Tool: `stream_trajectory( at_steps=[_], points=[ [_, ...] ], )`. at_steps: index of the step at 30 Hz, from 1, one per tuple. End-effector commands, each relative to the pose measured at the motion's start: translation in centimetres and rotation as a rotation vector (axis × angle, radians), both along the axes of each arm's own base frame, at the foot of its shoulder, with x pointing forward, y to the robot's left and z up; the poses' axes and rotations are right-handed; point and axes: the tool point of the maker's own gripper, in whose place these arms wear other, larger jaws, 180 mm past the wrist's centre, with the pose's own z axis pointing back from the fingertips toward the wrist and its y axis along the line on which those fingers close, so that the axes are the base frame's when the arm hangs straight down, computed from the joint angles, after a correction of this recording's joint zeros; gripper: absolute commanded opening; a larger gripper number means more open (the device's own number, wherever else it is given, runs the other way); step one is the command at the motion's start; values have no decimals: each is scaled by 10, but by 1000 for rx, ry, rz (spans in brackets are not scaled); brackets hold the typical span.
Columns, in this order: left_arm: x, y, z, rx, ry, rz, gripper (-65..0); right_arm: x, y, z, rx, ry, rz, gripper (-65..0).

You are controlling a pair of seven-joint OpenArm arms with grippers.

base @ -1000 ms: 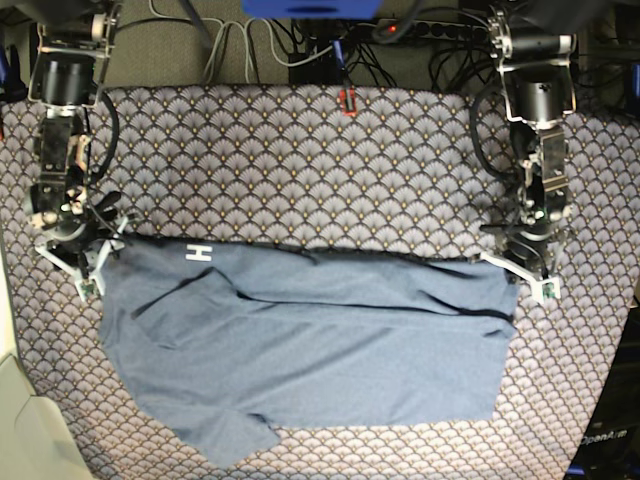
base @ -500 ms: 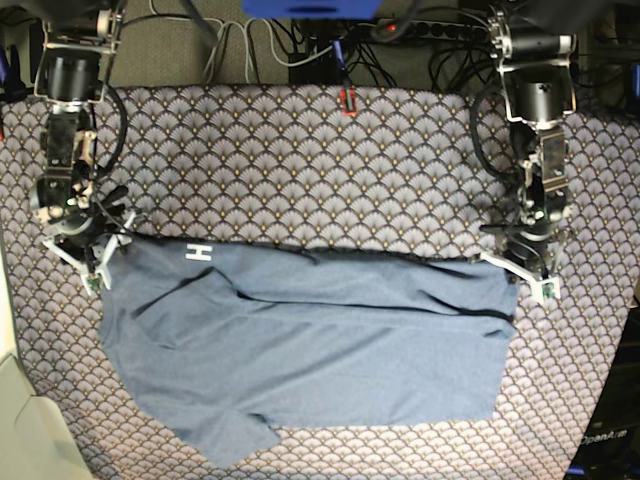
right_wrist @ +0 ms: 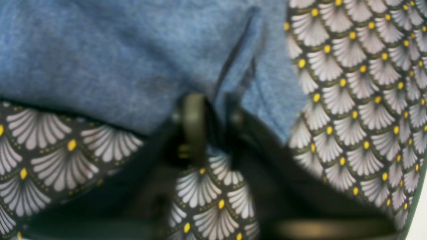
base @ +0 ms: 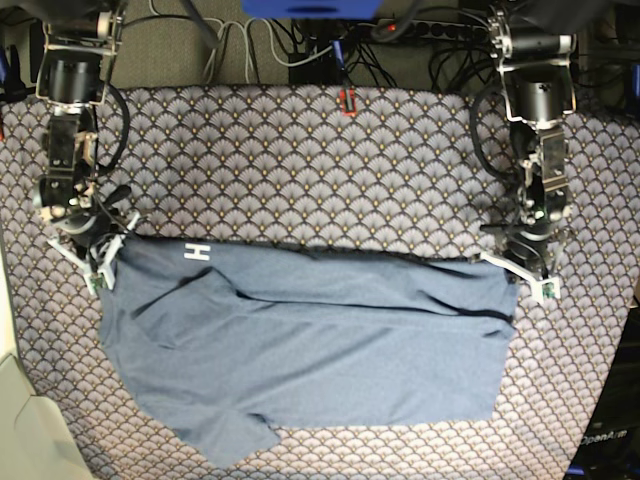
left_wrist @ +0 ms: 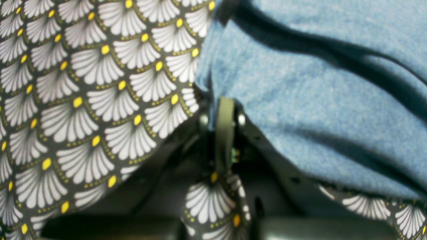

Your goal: Fold the T-shirt properly

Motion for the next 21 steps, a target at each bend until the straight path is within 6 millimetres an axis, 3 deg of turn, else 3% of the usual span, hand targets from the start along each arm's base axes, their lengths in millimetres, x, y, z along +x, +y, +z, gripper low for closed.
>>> stream_trajectory(
  at_steps=[1,5,11,17,21],
  points=[
    [8,12,15,33,-34,15,-646,-2,-14,3,-48,27,-11,-650],
    [2,12,11,34,-23,14,-646,-2,-16,4,-53,26,-12,-650],
    [-7,9,26,65,-63,-9,-646,-10,-27,3,-77,40,-12,-650],
    [-16,16,33,83,3,-22,-646,-23,-17,23,-122,-16,36,-650],
    [-33,14,31,95,36,-37,-646,-40,-10,28,-144,-22,65,-650]
  ],
)
